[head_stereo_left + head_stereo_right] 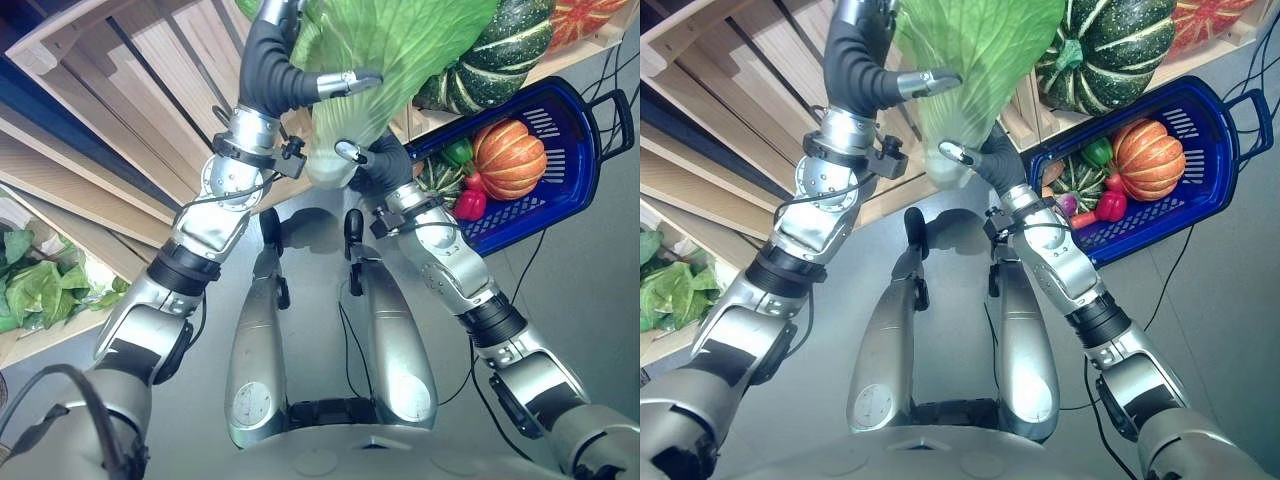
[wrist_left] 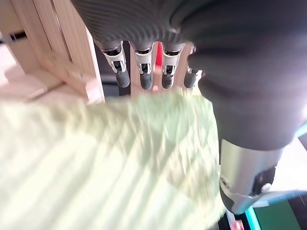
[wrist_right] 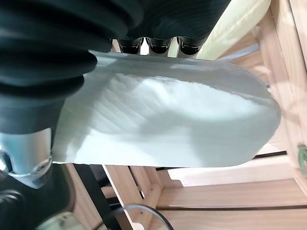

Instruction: Pick up fruits and vegetables into the basket

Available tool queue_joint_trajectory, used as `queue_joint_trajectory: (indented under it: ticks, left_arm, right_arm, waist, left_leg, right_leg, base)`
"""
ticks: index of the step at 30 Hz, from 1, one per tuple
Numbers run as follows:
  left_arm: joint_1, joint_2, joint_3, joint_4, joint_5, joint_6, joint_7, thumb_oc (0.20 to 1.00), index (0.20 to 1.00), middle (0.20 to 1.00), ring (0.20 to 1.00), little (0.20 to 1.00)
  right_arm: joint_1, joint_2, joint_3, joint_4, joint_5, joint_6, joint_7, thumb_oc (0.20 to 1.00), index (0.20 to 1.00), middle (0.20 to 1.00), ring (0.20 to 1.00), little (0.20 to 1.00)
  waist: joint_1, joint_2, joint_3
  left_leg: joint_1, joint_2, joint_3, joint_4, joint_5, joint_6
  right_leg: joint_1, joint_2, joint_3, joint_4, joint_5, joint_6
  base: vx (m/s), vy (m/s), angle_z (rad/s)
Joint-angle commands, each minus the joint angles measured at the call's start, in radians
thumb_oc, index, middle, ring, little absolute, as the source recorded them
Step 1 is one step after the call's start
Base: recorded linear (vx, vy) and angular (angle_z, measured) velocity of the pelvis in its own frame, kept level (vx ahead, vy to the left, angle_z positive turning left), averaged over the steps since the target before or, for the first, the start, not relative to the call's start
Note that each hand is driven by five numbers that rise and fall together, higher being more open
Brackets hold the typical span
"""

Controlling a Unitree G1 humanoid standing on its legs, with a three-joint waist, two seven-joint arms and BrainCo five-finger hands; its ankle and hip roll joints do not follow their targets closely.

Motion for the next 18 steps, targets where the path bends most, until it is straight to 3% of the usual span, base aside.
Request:
queue_joint_trajectory:
  ticks: [1, 8, 12, 18]
  left_arm:
    - [0.018, -0.016, 0.056, -0.04, 0.066, -0.061, 0.065, 1.0, 1.0, 1.0, 1.0, 1.0]
    - [0.079, -0.008, 0.132, 0.082, 0.083, -0.072, 0.204, 1.0, 1.0, 1.0, 1.0, 1.0]
    - [0.087, -0.007, 0.156, 0.185, 0.1, -0.09, 0.264, 1.0, 1.0, 1.0, 1.0, 1.0]
    - [0.041, 0.0, 0.138, 0.358, 0.156, -0.093, 0.352, 1.0, 1.0, 1.0, 1.0, 1.0]
  right_arm:
    - [-0.007, 0.049, -0.066, -0.071, 0.007, -0.119, -0.029, 0.2, 0.2, 0.2, 0.2, 0.2]
    - [0.053, 0.037, -0.18, -0.009, -0.056, -0.228, -0.159, 0.2, 0.2, 0.2, 0.2, 0.2]
    - [0.078, 0.038, -0.253, 0.052, -0.087, -0.299, -0.294, 0.2, 0.2, 0.2, 0.2, 0.2]
    - [0.064, 0.027, -0.309, 0.17, -0.035, -0.331, -0.418, 0.2, 0.2, 0.2, 0.2, 0.2]
  waist:
    - [0.004, -0.021, -0.036]
    - [-0.004, -0.016, -0.036]
    - [-0.012, -0.013, -0.036]
    - [-0.022, -0.012, -0.036]
  left_leg:
    - [0.006, -0.046, -0.011, 0.03, -0.097, 0.026]
    - [0.016, -0.045, -0.007, 0.031, -0.101, 0.025]
    - [0.019, -0.042, -0.002, 0.035, -0.103, 0.024]
    - [0.022, -0.036, 0.006, 0.041, -0.108, 0.022]
  right_leg:
    - [0.085, 0.023, -0.014, -0.165, 0.074, 0.048]
    - [0.092, 0.02, -0.013, -0.163, 0.073, 0.052]
    - [0.093, 0.017, -0.013, -0.157, 0.072, 0.054]
    - [0.092, 0.017, -0.011, -0.15, 0.071, 0.055]
  base:
    - [0.0, 0.0, 0.0]
    - [0.0, 0.009, 0.0]
    - [0.0, 0.025, -0.01]
    - [0.0, 0.013, -0.02]
